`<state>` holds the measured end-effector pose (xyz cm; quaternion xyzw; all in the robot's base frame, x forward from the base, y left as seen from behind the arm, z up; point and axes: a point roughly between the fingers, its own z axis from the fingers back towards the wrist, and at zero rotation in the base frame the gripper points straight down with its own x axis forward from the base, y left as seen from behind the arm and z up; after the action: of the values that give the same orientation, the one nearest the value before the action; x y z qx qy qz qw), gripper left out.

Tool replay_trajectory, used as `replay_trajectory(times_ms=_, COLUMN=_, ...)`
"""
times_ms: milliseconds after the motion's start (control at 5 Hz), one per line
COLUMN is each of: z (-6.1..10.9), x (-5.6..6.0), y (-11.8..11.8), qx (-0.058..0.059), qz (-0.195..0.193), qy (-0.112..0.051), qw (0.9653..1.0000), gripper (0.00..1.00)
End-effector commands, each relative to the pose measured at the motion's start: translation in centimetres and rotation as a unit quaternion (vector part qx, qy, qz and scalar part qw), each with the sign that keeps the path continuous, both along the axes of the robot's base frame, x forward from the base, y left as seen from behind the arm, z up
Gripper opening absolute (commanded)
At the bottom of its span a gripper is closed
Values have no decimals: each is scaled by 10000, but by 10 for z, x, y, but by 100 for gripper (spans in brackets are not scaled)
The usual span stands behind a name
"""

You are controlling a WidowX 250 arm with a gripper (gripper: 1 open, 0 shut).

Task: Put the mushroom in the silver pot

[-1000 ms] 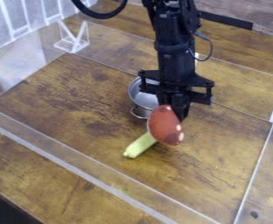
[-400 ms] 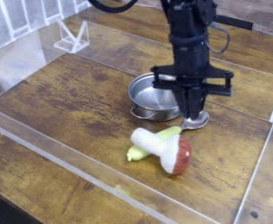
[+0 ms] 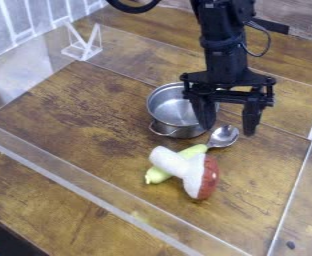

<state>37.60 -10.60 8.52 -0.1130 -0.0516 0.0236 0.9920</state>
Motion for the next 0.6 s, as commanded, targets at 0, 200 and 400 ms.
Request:
replay_trajectory(times_ms=0, z=11, x=5, y=-8, qx=-22, qz=31, qy=-294, qw=9996, gripper=100)
replay_trajectory(times_ms=200, z=-2, x=2, y=-7, qx=44, qz=155, qy=-214, qw=9996, gripper=100)
replay_trajectory(times_ms=400, z=-11, x=1, y=0, qx=78, qz=-193, qy=-180, qw=9996, gripper=100)
